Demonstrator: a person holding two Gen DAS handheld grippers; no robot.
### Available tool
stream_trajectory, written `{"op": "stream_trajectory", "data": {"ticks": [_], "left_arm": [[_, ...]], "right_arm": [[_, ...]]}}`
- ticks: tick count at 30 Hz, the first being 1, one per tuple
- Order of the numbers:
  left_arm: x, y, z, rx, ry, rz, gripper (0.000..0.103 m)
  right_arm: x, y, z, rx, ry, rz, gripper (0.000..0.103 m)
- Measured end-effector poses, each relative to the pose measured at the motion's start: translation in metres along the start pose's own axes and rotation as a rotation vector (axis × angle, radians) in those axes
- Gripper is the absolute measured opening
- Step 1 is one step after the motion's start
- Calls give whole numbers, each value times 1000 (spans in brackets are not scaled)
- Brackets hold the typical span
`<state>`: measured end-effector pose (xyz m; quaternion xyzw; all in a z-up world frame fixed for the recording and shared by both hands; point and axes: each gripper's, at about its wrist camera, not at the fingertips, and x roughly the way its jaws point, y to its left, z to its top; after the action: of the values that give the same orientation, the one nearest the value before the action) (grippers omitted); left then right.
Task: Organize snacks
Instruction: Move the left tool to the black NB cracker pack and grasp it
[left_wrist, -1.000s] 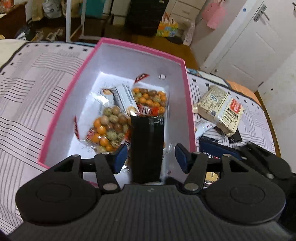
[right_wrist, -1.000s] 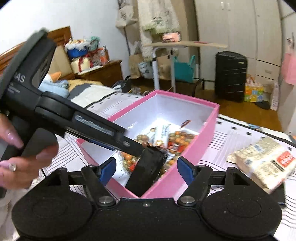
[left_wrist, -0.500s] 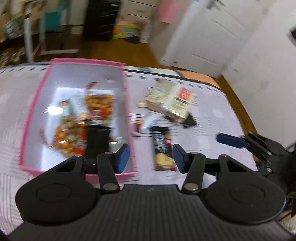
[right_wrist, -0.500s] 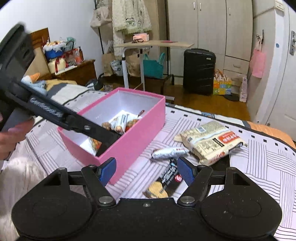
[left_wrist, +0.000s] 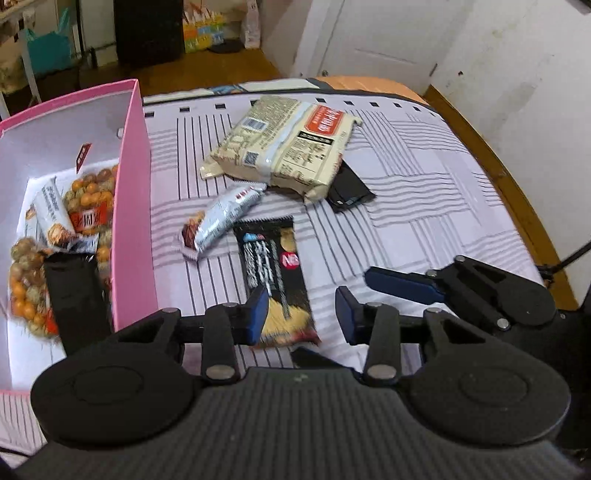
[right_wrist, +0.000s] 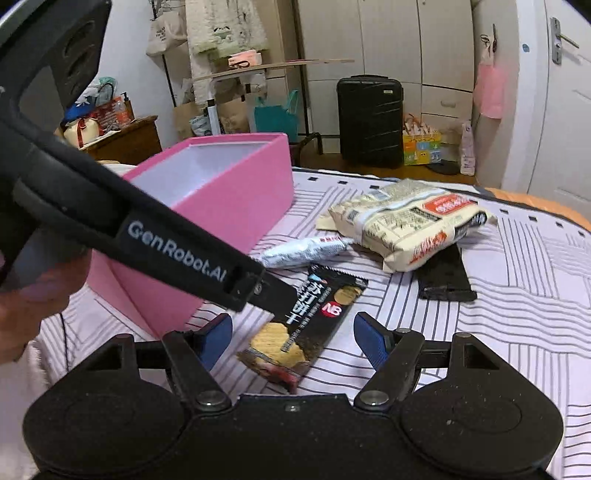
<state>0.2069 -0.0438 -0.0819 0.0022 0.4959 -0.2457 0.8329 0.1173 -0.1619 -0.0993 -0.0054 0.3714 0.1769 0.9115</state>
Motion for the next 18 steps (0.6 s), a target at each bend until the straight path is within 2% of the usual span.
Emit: {"op": "stream_trajectory", "data": {"ticks": [3,7,10,13,18], "left_arm": [[16,8,0,-1,-4,-2,39],[38,15,-2,-22,37,-18,39],[49,12,-6,-5,60,37,39],[55,11,-7,13,67,51,40],[66,18,-7,-37,93,2,40]], "right_arm": [[12,-5,-7,23,12,36,77],[32,-7,-13,40,53,55,77],[46,-5,-17,33,78,52,77],[51,2,-21,-4,58,36,78],[59,11,-23,-54,46,13,87]]}}
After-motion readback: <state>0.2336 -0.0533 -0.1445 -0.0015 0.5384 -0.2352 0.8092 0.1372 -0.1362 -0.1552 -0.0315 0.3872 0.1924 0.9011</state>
